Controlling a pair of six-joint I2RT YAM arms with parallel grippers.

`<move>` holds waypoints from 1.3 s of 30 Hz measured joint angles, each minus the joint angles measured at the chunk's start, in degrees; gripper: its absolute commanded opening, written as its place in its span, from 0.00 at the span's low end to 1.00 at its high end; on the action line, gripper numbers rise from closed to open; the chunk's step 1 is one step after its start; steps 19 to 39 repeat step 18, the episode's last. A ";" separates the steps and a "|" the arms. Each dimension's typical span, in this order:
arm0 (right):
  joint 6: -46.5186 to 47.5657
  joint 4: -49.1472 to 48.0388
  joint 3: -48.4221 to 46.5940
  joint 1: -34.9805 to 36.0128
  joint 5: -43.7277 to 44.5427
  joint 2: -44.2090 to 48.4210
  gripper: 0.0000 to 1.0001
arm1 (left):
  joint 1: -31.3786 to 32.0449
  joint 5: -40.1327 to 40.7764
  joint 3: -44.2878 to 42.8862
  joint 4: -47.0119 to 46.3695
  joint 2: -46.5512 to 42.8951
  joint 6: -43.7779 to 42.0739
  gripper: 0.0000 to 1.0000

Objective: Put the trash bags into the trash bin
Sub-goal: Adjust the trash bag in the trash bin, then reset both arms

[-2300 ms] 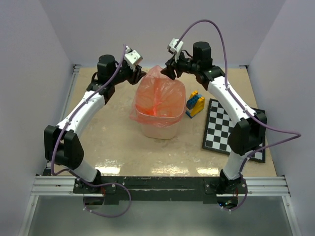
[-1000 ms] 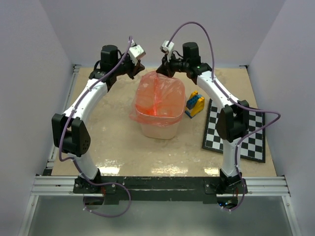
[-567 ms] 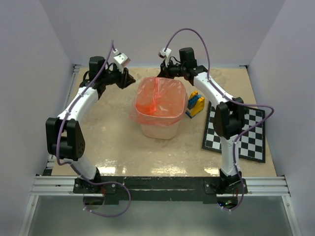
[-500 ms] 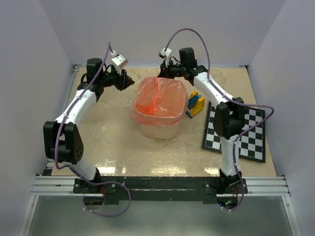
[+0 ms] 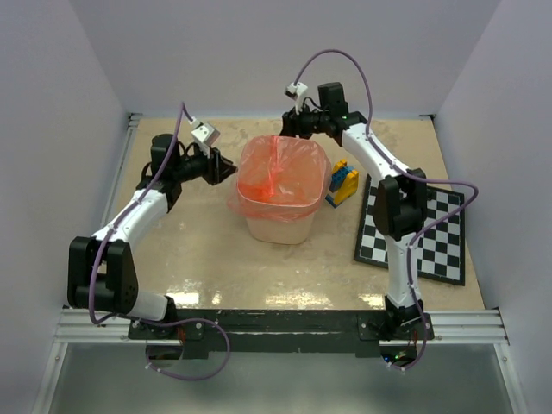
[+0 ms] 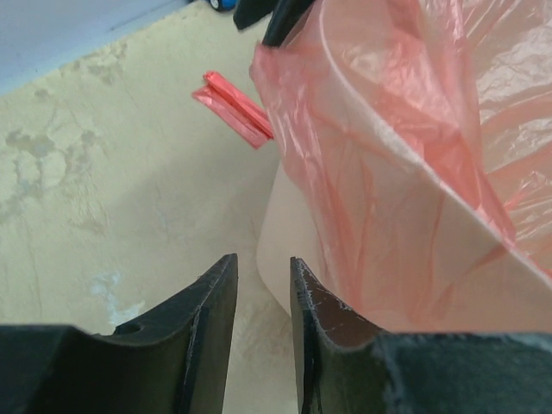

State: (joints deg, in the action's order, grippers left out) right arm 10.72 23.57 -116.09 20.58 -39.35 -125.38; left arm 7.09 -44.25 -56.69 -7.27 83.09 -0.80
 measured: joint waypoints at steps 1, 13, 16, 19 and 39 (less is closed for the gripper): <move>-0.79 -0.11 -0.09 -0.44 0.26 -0.02 0.62 | 0.00 0.31 1.20 -0.59 -0.39 0.66 0.36; -10.80 -5.18 -8.46 -7.41 21.81 1.77 0.99 | -0.35 10.99 4.02 1.07 -5.46 0.07 0.75; -12.57 -5.79 -7.56 -7.28 32.22 4.74 0.98 | -1.46 15.17 1.60 2.51 -5.55 -1.75 0.84; -12.98 -6.69 -5.38 -7.08 37.31 8.24 0.99 | -2.27 17.92 -0.02 2.82 -5.55 -2.34 0.84; -12.98 -6.69 -5.38 -7.08 37.31 8.24 0.99 | -2.27 17.92 -0.02 2.82 -5.55 -2.34 0.84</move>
